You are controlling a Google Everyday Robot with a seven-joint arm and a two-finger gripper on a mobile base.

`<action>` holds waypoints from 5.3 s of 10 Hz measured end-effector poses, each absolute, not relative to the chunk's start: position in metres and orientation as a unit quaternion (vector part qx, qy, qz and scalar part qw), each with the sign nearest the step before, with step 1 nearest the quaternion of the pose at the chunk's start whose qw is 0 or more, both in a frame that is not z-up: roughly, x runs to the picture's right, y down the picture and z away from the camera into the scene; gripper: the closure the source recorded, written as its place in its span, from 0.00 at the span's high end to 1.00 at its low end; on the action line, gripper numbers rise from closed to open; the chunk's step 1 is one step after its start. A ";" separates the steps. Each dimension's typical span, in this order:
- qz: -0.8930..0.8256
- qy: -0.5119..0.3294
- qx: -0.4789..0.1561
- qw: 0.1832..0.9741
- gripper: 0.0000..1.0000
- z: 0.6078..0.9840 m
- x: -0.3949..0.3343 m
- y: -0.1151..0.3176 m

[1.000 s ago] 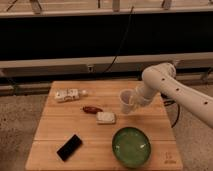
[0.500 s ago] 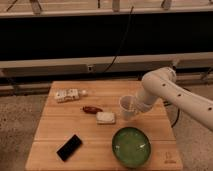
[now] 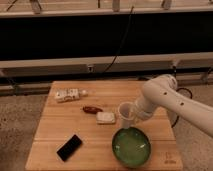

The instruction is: Place the ceramic cup in the ceramic bowl

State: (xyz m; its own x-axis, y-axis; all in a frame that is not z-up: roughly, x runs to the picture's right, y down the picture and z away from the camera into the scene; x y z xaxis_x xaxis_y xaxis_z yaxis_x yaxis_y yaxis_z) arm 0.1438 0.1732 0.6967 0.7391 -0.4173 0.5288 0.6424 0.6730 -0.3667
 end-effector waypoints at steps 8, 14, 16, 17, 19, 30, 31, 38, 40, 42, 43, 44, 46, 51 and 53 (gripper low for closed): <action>-0.305 -0.204 -0.271 0.890 0.00 0.703 0.139 0.198; -0.311 -0.196 -0.268 0.890 0.00 0.712 0.138 0.214; -0.313 -0.197 -0.268 0.890 0.00 0.711 0.138 0.215; -0.314 -0.198 -0.268 0.889 0.00 0.709 0.139 0.214; -0.317 -0.199 -0.267 0.888 0.03 0.708 0.139 0.213; -0.327 -0.203 -0.265 0.884 0.02 0.703 0.140 0.214; -0.327 -0.203 -0.265 0.884 0.02 0.703 0.140 0.214; -0.334 -0.204 -0.264 0.882 0.02 0.702 0.139 0.216; -0.336 -0.204 -0.264 0.881 0.02 0.701 0.140 0.216; -0.337 -0.204 -0.263 0.881 0.02 0.701 0.140 0.216; -0.338 -0.204 -0.263 0.880 0.02 0.700 0.140 0.216; -0.339 -0.205 -0.263 0.880 0.02 0.699 0.140 0.217; -0.341 -0.205 -0.263 0.879 0.02 0.699 0.141 0.217; -0.344 -0.206 -0.261 0.878 0.02 0.698 0.141 0.218; -0.345 -0.206 -0.260 0.878 0.02 0.698 0.141 0.219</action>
